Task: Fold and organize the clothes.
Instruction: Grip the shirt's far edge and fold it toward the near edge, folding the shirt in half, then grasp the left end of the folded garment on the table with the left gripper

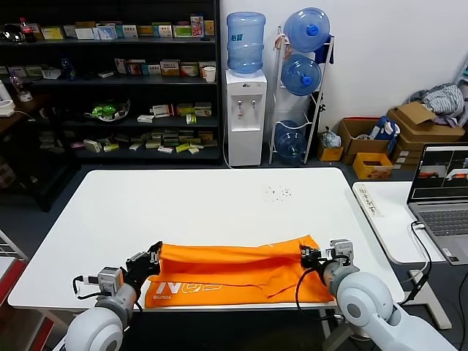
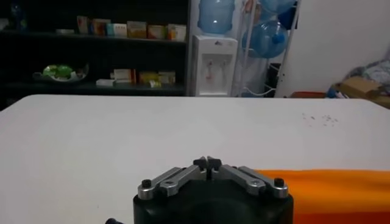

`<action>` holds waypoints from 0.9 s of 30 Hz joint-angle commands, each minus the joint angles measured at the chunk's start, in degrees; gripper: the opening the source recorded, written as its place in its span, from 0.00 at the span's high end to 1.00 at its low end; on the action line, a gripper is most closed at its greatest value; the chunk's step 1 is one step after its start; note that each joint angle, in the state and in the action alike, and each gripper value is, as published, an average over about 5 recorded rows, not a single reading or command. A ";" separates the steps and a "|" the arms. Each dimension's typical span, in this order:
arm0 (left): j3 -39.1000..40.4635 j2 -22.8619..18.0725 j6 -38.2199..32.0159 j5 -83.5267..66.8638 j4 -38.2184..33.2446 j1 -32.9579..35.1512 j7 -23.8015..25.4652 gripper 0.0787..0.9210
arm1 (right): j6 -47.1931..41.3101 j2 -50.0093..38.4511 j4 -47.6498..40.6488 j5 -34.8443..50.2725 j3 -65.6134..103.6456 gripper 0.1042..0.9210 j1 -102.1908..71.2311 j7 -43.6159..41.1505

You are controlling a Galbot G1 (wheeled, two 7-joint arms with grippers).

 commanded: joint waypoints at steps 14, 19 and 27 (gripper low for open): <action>-6.89 -9.67 -3.62 9.42 1.01 15.01 5.00 0.41 | 0.14 0.21 4.81 -4.39 15.67 0.33 -13.40 -4.66; -6.40 -11.45 -4.53 8.72 4.07 12.04 6.55 0.25 | 0.66 1.90 5.82 -6.02 19.21 0.17 -17.90 -5.90; -4.22 -11.45 -4.27 7.11 7.82 5.74 6.58 0.12 | 0.90 3.49 6.80 -7.25 20.52 0.12 -19.57 -5.93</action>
